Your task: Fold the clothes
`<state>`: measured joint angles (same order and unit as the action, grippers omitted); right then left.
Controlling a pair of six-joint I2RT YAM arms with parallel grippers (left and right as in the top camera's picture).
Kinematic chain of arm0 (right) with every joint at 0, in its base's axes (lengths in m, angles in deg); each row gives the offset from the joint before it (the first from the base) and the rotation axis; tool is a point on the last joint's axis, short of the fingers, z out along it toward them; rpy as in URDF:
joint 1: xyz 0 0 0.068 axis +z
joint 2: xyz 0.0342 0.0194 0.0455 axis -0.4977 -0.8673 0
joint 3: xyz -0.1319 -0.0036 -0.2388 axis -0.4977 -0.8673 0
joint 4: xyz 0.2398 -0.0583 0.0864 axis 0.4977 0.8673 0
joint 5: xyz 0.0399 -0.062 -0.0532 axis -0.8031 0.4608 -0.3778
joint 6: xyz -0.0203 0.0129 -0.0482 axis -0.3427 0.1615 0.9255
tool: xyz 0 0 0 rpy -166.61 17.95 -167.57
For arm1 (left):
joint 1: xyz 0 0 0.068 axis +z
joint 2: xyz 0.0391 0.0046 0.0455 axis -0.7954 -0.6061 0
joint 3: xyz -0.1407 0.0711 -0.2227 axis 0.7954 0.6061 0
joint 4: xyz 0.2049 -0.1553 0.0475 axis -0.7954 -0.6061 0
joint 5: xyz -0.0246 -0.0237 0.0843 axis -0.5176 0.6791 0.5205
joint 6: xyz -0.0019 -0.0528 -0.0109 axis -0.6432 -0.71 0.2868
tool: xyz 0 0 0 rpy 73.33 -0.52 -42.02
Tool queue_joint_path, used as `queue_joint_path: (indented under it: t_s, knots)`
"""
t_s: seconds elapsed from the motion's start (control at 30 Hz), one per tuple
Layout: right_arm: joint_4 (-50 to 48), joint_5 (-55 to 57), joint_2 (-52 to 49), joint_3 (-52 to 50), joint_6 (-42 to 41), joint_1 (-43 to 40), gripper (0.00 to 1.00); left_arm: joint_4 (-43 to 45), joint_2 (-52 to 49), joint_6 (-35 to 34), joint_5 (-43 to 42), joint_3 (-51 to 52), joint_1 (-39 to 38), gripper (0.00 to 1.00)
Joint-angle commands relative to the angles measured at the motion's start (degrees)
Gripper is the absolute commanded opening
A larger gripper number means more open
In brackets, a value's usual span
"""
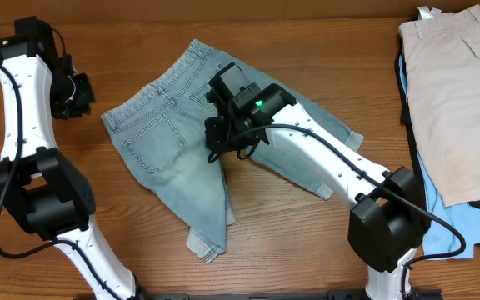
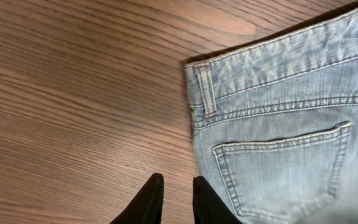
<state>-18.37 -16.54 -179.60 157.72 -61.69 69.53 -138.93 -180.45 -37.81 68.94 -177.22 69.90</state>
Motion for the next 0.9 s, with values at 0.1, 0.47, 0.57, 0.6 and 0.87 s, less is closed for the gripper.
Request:
queue_joint_path:
  t_s: [0.1,0.47,0.57,0.6,0.87]
  knots:
    - [9.27,-1.29,-0.90,0.48,0.61,0.11,0.79,-0.20,-0.48,-0.57,-1.14,-1.07,-0.74,0.21]
    - [21.51,-0.83,-0.90,-7.15,1.14,-1.44,0.80,-0.09,-0.48,-0.57,-1.14,-1.07,-0.74,0.24]
    - [20.11,-0.90,-0.90,-13.18,1.60,-1.44,0.77,0.07,-0.48,-0.57,-1.11,-1.07,-0.74,0.24]
    - [19.26,-0.92,-0.90,-15.04,1.57,-1.44,0.74,0.07,-0.48,-0.57,-1.14,-1.07,-0.74,0.24]
    - [10.84,-2.40,-0.90,-22.58,2.45,1.16,0.56,0.24,-0.50,-0.59,-1.16,-1.07,-0.76,0.24]
